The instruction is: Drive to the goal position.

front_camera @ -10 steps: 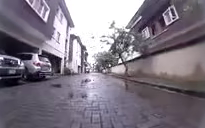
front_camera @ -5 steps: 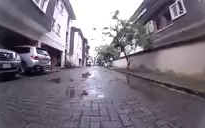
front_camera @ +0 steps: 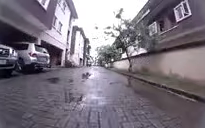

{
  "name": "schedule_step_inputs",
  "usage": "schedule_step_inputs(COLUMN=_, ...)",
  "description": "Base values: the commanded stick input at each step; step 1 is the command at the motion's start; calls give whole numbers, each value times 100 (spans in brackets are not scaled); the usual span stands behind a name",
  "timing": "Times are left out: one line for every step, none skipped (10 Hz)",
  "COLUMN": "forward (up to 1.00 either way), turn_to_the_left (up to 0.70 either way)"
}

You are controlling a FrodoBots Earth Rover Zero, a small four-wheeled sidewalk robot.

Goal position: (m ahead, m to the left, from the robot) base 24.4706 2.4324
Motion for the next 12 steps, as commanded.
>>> schedule_step_inputs(forward=70, turn_to_the_left=0)
schedule_step_inputs(forward=70, turn_to_the_left=0)
schedule_step_inputs(forward=70, turn_to_the_left=0)
schedule_step_inputs(forward=70, turn_to_the_left=0)
schedule_step_inputs(forward=70, turn_to_the_left=0)
schedule_step_inputs(forward=70, turn_to_the_left=0)
schedule_step_inputs(forward=70, turn_to_the_left=0)
schedule_step_inputs(forward=70, turn_to_the_left=0)
schedule_step_inputs(forward=70, turn_to_the_left=0)
schedule_step_inputs(forward=70, turn_to_the_left=0)
schedule_step_inputs(forward=70, turn_to_the_left=0)
schedule_step_inputs(forward=70, turn_to_the_left=0)
